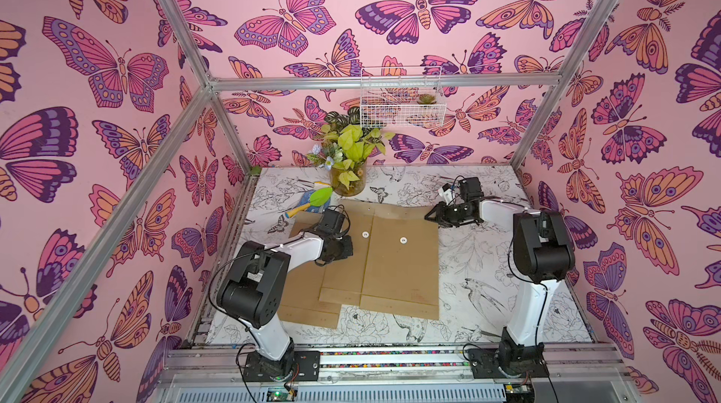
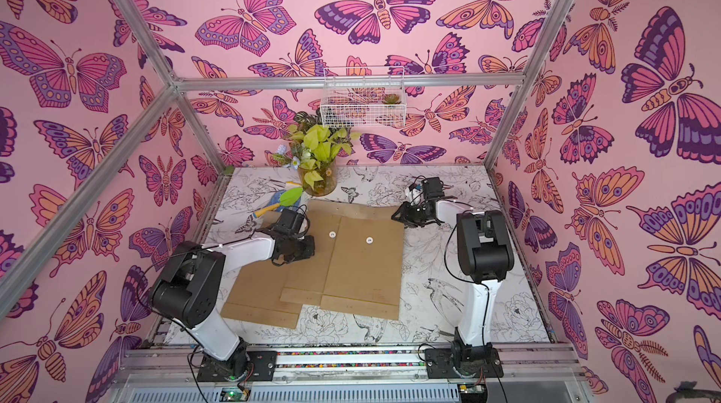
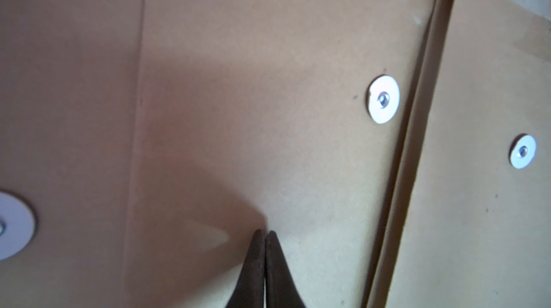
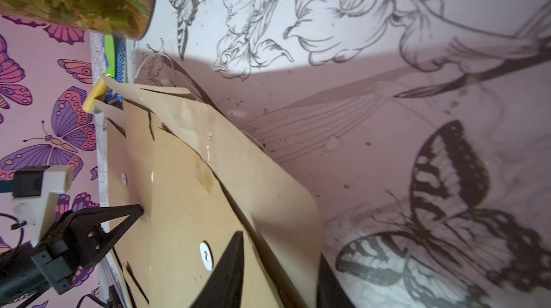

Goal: Open the file bag
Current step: Place the file bag at the file bag, then reset both arms

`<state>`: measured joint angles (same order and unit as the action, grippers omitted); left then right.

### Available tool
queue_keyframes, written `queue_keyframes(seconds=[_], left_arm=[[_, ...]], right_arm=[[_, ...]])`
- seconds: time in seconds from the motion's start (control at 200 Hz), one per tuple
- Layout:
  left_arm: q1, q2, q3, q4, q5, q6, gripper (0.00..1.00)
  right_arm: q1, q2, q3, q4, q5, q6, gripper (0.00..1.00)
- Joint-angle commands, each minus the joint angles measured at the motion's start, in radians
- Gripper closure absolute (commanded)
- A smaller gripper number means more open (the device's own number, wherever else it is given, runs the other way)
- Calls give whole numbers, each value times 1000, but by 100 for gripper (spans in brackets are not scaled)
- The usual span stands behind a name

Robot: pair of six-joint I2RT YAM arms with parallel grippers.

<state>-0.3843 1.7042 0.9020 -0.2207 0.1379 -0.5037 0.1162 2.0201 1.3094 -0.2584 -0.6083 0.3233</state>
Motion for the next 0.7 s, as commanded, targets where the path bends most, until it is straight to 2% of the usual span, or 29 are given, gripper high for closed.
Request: queue_keyframes(seconds=[0.0, 0.105, 0.18, 0.275, 0.305, 0.325, 0.34, 0.486, 0.631, 0.696], left_arm=[[4, -30, 22, -81, 12, 16, 83], [4, -67, 50, -110, 11, 28, 70], [4, -119, 72, -139, -5, 41, 58], [4, -219, 88, -165, -48, 59, 31], [5, -255, 89, -171, -67, 63, 22], [4, -286, 88, -173, -83, 68, 7], [4, -308, 85, -174, -91, 71, 1], [5, -528, 44, -163, -241, 109, 1], [10, -702, -58, -85, -479, 136, 0], [28, -758, -122, -5, -524, 181, 0]], right_arm=[[-14, -21, 25, -68, 73, -48, 61], [-21, -64, 9, -84, 115, -55, 46], [-23, -129, -16, -87, 154, -57, 34], [-23, -255, -78, -64, 221, -41, 1], [-23, -302, -106, -50, 243, -29, 1], [-23, -335, -125, -39, 256, -24, 1], [-23, -363, -140, -28, 267, -19, 1], [-23, -629, -313, 94, 327, -6, 1], [-23, -821, -472, 206, 490, -18, 1], [-22, -875, -492, 171, 555, -40, 1]])
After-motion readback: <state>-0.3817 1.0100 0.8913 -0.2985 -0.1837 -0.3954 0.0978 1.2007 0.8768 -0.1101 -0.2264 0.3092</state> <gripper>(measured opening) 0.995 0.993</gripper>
